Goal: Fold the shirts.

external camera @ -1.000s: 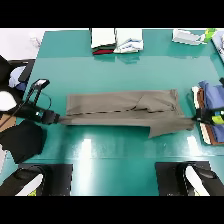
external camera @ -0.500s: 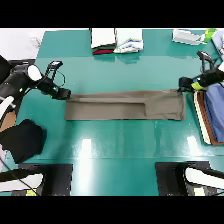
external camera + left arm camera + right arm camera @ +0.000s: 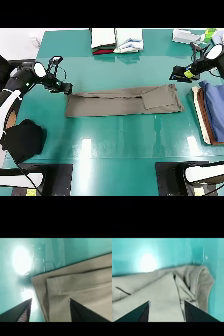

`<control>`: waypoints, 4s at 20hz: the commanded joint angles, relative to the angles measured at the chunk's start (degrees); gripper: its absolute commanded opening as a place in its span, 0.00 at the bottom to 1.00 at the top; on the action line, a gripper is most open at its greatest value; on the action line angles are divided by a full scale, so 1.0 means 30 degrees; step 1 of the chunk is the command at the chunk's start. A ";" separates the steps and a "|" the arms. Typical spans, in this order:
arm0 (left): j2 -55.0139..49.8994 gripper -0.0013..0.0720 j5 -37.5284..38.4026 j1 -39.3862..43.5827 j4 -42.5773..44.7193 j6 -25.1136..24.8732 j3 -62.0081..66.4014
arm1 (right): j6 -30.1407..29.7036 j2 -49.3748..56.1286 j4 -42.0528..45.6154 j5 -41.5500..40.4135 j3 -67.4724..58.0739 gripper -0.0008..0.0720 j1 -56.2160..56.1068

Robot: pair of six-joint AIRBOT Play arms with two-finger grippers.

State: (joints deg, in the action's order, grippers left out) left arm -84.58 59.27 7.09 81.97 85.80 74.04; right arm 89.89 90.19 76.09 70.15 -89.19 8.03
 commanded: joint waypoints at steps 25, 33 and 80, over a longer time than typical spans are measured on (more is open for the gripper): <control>-0.0117 0.05 0.1727 0.2579 -0.3402 -0.0087 0.1260 | -0.1632 0.1406 -0.0291 0.0758 0.4044 0.04 0.1392; -0.3140 0.05 -0.1239 0.6273 -0.3526 0.0423 0.3949 | -0.1413 -0.3075 -0.0488 0.3636 0.1741 0.03 0.0051; 0.1428 0.05 0.6229 0.0474 0.0874 -0.0270 1.0958 | 0.2055 0.1144 0.0211 -0.1902 -0.3555 0.52 -1.3602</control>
State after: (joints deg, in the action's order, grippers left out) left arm -80.44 77.62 8.19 85.41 85.19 106.91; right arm 93.93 97.89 74.28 58.61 -105.23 -38.20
